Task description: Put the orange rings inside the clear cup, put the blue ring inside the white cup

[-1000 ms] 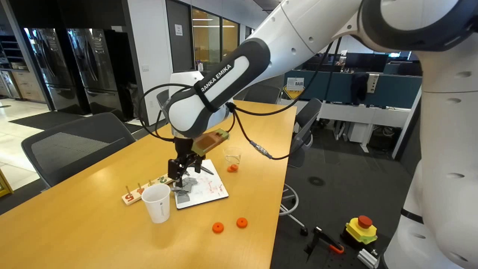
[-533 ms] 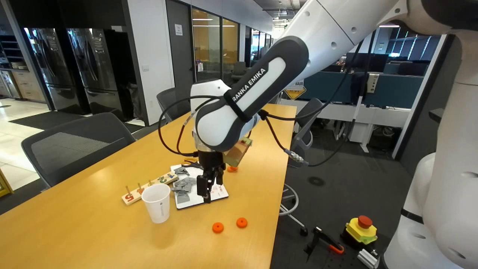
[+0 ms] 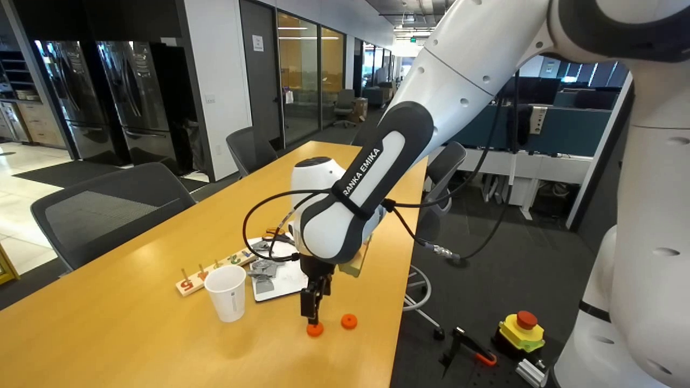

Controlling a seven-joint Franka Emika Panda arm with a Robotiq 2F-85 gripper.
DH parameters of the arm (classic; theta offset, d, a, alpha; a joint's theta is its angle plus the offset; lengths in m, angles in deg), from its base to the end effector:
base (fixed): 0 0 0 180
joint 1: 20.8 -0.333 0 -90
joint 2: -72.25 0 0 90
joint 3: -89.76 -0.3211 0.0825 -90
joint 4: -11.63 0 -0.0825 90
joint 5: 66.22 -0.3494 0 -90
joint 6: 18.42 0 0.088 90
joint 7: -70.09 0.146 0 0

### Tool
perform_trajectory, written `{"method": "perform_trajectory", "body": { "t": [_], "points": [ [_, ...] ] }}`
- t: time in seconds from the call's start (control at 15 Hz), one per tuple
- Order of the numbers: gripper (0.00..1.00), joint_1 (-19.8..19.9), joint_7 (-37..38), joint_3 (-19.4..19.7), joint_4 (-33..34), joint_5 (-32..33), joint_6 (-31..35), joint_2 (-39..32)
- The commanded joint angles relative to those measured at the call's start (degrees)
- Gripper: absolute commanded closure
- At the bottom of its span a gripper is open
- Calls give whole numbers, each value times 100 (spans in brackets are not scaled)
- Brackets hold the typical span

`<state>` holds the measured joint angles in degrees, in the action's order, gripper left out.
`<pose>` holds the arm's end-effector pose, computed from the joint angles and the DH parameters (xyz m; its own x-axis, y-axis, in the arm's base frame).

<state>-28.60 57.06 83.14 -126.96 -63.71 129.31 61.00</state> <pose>0.4579 0.1191 0.2227 0.8698 0.4922 -0.0341 0.4922 -0.8705 -0.0083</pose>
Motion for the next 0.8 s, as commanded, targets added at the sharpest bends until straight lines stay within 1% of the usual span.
{"method": "perform_trajectory", "body": {
  "t": [0.0,0.4,0.73],
  "points": [
    [0,27,87,-9,-95,259,551,-227],
    [0,-57,243,31,-287,718,1017,-381],
    [0,-121,339,34,-349,935,1194,-429]
  ]
}}
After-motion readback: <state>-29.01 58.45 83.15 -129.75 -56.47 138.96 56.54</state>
